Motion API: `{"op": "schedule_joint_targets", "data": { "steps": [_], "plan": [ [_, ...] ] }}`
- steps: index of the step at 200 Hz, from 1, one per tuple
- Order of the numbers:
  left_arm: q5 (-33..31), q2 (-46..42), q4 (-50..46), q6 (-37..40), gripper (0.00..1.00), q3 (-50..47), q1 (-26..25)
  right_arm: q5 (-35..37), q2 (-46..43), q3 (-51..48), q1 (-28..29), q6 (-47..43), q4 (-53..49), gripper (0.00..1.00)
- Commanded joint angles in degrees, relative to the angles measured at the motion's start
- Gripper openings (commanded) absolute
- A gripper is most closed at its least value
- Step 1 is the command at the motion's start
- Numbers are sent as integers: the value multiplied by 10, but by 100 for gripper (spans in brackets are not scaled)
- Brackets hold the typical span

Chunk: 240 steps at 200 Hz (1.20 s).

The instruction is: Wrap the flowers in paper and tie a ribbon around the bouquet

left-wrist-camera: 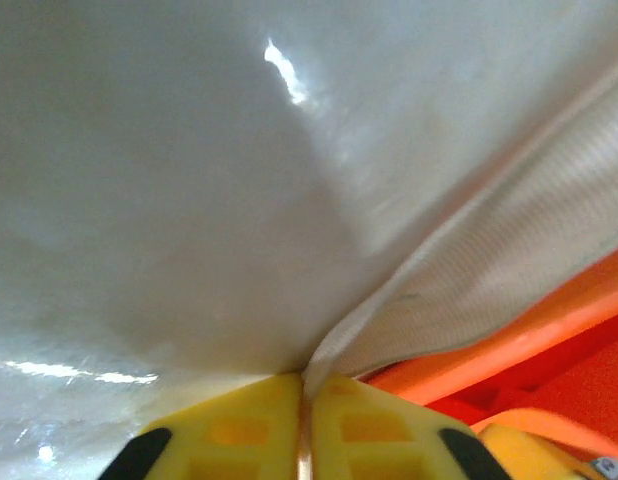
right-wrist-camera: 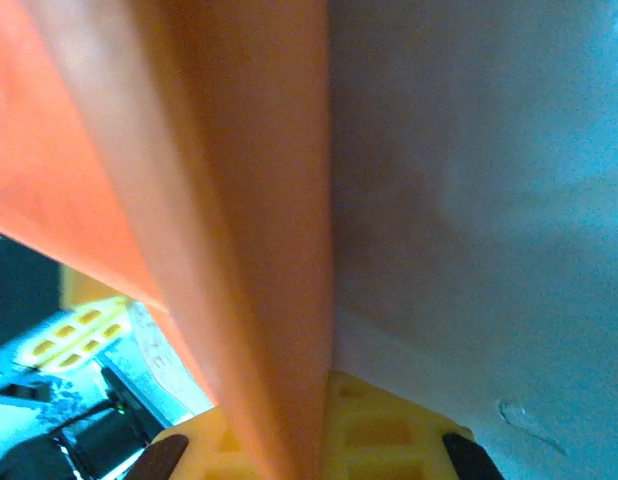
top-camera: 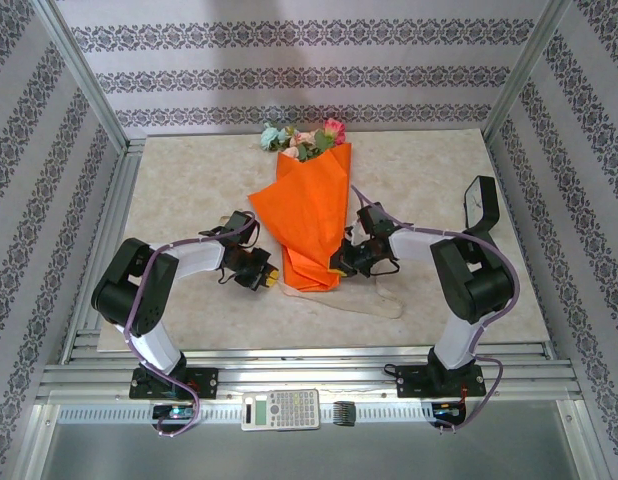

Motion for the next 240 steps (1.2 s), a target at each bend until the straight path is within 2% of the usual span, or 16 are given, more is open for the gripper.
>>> {"op": "schedule_joint_targets", "data": {
  "steps": [1, 18, 43, 70, 94, 142, 191, 202, 222, 240],
  "plan": [
    [-19, 29, 80, 3, 4, -1, -10, -22, -31, 29, -19, 45, 32, 0],
    [-21, 28, 89, -3, 0, -10, -10, -42, -40, 46, -28, 71, 26, 0],
    [-17, 49, 156, -26, 0, -12, -4, -68, -57, 68, -37, 101, 0, 0],
    [-24, 99, 196, -15, 0, 36, 21, -96, -82, 65, -32, 130, -29, 0],
    [-31, 140, 208, -5, 0, 92, 50, -93, -114, 47, -19, 128, -69, 0],
    [-18, 184, 141, 26, 0, 199, 91, -72, -170, -13, 21, 150, -85, 0],
    [-13, 143, 116, 16, 0, 150, 95, -49, -129, -54, 41, 133, -83, 0],
    [-11, 128, 125, 3, 4, 127, 95, -53, -109, -41, 44, 118, -103, 13],
    [-11, 98, 109, 3, 23, 107, 96, -16, -99, 0, 49, 74, -199, 42],
    [-27, 62, 48, 22, 37, 117, 96, 28, -132, 10, 41, 71, -240, 55]
  ]
}}
